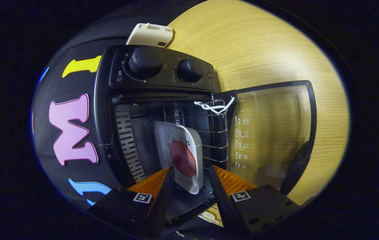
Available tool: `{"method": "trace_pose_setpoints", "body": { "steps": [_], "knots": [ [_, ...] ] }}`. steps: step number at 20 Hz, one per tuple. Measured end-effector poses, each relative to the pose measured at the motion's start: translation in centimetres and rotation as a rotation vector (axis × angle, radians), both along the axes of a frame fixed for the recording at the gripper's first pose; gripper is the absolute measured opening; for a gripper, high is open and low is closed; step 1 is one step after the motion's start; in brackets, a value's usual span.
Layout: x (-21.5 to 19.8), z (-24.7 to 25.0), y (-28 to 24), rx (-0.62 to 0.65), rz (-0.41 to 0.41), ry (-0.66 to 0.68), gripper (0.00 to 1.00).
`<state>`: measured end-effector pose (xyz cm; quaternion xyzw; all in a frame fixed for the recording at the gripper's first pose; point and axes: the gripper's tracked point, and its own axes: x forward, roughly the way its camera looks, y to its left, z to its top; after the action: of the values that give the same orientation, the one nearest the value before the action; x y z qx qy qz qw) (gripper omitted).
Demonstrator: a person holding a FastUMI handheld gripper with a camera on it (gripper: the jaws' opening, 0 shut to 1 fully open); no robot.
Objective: Open the toaster oven, put the food inside, and close the toaster oven door.
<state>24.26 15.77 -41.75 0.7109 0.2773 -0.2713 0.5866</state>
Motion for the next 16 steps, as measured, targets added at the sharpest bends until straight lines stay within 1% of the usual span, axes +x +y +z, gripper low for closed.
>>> {"method": "trace_pose_setpoints", "body": {
  "steps": [1, 3, 4, 6, 9, 11, 13, 14, 16],
  "knots": [
    [-0.3, 0.2, 0.0, 0.003, 0.01, 0.007, 0.73],
    [-1.5, 0.3, 0.3, -0.003, 0.047, 0.041, 0.82],
    [-1.7, 0.5, 0.5, 0.003, 0.067, 0.034, 0.98],
    [-2.3, 1.2, 0.9, 0.006, 0.102, 0.027, 0.99],
    [-3.7, 2.7, 1.8, 0.012, 0.151, 0.021, 0.99],
    [-4.7, 4.0, 2.5, 0.006, 0.209, -0.001, 0.99],
    [-6.2, 5.5, 3.5, -0.044, 0.327, -0.034, 0.99],
    [-7.1, 6.2, 3.7, -0.092, 0.394, -0.058, 0.99],
    [-9.1, 7.6, 3.2, -0.245, 0.514, -0.118, 0.99]
  ]
}}
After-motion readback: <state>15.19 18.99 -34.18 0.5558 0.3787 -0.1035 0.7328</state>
